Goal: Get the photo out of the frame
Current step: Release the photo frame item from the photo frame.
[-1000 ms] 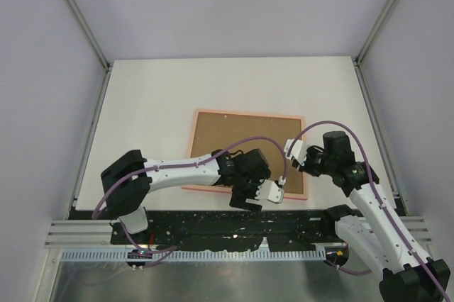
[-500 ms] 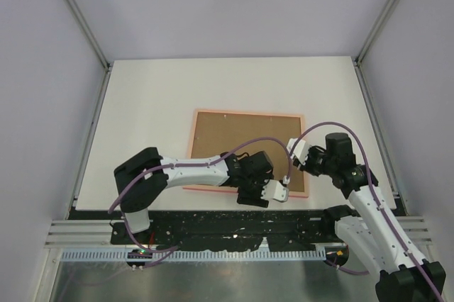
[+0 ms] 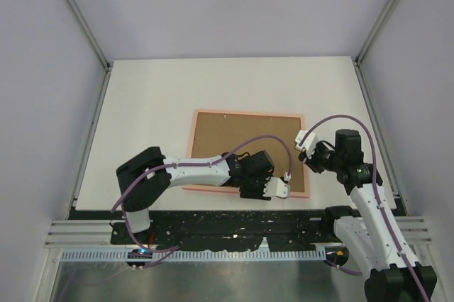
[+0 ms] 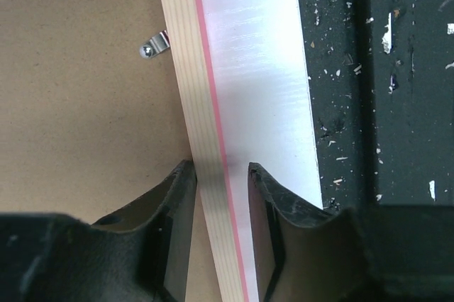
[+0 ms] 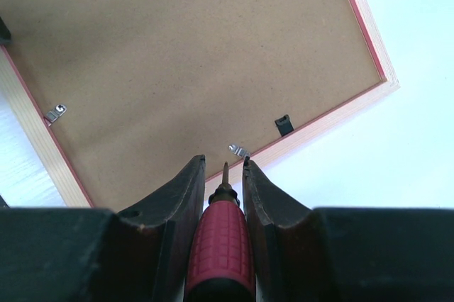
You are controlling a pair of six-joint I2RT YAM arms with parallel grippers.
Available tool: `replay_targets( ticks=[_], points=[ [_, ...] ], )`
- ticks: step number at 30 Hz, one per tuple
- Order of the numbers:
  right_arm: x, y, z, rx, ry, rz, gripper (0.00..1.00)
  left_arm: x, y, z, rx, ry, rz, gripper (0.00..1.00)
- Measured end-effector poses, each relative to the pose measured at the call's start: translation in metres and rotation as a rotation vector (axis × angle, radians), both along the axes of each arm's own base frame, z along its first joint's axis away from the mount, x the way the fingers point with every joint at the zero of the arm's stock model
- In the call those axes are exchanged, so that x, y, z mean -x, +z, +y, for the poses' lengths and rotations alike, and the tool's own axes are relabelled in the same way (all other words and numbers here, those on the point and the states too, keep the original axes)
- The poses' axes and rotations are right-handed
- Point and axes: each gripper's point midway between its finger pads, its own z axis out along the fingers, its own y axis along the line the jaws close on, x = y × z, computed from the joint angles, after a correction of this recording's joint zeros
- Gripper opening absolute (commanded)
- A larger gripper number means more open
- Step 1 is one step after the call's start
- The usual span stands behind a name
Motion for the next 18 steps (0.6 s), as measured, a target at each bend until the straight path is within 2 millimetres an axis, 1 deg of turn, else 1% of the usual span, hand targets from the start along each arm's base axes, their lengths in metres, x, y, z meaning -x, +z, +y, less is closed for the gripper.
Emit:
replay_targets(
  ticks=[6, 8, 13, 18],
  points=[
    [-0.003, 0.001, -0.011, -0.064, -0.048, 0.022, 0.08, -0.002, 0.0, -0.002, 0.009, 0.011, -0.004, 0.3],
    [-0.004, -0.002, -0.012, -0.083, -0.055, 0.042, 0.08, -0.002, 0.0, -0.003, 0.009, 0.012, -0.004, 0.26],
    [-0.001, -0.017, -0.01, -0.111, -0.049, 0.104, 0.08, -0.002, 0.0, -0.003, 0.01, 0.014, -0.004, 0.24],
    [-0.007, -0.017, -0.009, -0.119, -0.037, 0.076, 0.08, -0.002, 0.0, -0.003, 0.009, 0.016, -0.004, 0.21]
  ],
)
